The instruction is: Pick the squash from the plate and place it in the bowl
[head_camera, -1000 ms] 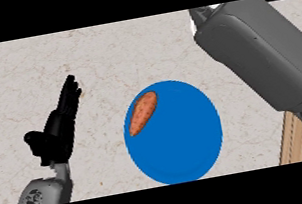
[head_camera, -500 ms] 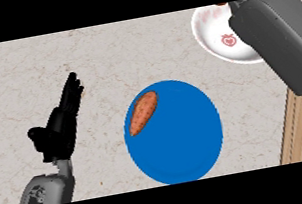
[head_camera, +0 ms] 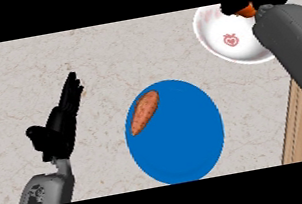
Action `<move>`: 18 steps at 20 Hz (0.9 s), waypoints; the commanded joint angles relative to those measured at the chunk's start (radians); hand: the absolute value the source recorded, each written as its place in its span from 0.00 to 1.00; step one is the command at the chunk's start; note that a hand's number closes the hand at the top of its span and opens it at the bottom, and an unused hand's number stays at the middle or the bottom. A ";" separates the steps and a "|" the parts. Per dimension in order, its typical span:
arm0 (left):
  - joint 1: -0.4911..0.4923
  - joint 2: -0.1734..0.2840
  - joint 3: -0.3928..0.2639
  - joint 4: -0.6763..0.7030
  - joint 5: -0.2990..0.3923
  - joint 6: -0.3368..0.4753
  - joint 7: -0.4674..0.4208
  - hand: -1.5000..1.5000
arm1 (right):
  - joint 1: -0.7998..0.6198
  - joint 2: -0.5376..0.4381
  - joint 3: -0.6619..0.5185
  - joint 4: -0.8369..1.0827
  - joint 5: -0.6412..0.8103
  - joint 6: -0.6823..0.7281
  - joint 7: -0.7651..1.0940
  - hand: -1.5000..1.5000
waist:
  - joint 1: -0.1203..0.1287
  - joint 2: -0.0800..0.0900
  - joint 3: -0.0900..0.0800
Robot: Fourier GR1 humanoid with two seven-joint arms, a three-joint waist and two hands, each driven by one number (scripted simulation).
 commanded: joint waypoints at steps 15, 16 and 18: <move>0.042 -0.019 -0.014 -0.038 -0.021 -0.010 -0.001 0.50 | 0.092 0.029 -0.324 0.123 -0.321 0.030 -0.549 0.00 | 0.005 -0.002 0.001; 0.019 -0.037 -0.005 0.043 -0.024 -0.008 -0.059 0.50 | 0.075 0.005 -0.342 0.125 -0.332 0.029 -0.580 0.00 | 0.002 0.002 0.001; 0.029 -0.018 0.019 -0.001 0.008 -0.026 -0.017 0.50 | 0.090 0.001 -0.371 0.090 -0.358 -0.002 -0.612 0.00 | -0.003 -0.003 0.000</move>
